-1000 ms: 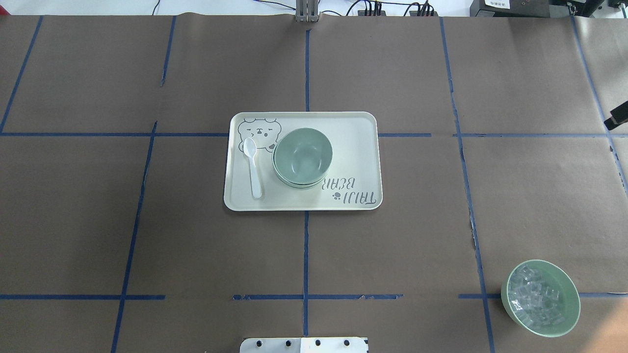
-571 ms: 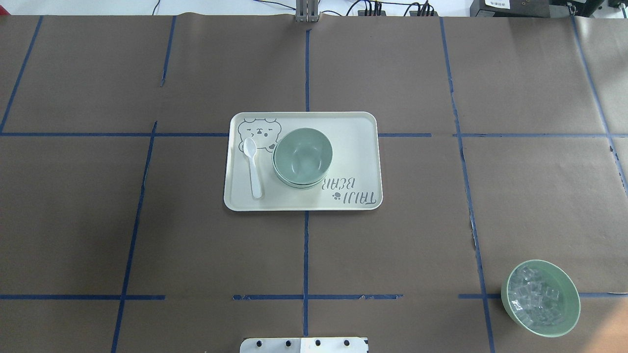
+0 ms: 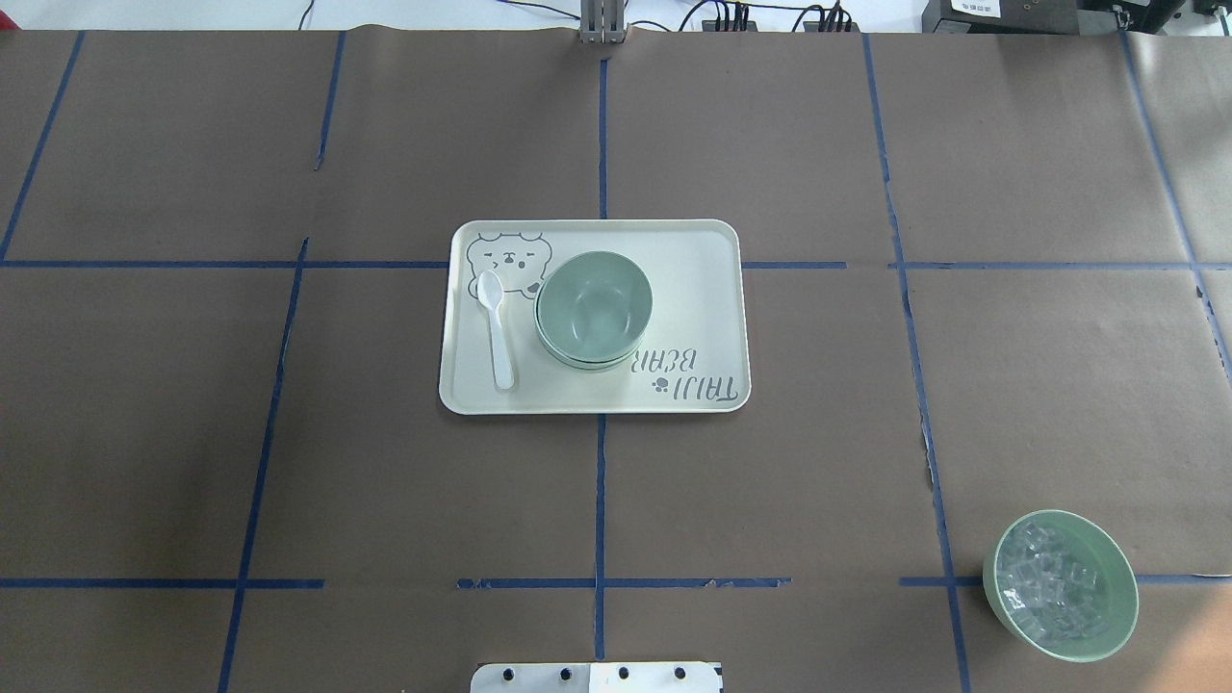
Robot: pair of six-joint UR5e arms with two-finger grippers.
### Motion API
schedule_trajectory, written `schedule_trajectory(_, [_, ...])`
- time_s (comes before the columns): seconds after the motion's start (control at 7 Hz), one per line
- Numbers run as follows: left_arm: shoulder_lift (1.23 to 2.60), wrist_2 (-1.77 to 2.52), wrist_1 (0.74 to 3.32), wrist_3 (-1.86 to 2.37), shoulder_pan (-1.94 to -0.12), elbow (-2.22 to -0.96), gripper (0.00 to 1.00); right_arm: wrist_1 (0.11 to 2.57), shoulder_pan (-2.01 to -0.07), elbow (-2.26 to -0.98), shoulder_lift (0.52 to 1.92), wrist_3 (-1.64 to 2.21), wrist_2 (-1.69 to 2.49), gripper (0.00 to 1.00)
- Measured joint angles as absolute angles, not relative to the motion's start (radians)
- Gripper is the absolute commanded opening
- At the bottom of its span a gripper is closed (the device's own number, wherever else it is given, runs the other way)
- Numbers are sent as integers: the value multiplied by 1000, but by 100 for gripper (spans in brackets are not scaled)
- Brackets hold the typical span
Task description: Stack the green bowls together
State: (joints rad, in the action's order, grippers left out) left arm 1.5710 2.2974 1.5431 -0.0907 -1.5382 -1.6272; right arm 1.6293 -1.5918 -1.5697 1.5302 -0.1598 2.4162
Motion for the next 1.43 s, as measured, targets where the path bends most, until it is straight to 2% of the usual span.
schedule_trajectory(1.43, [1566, 2298, 1544, -84, -1537, -1633, 100, 1629, -1623, -1576, 1548, -98, 2431, 100])
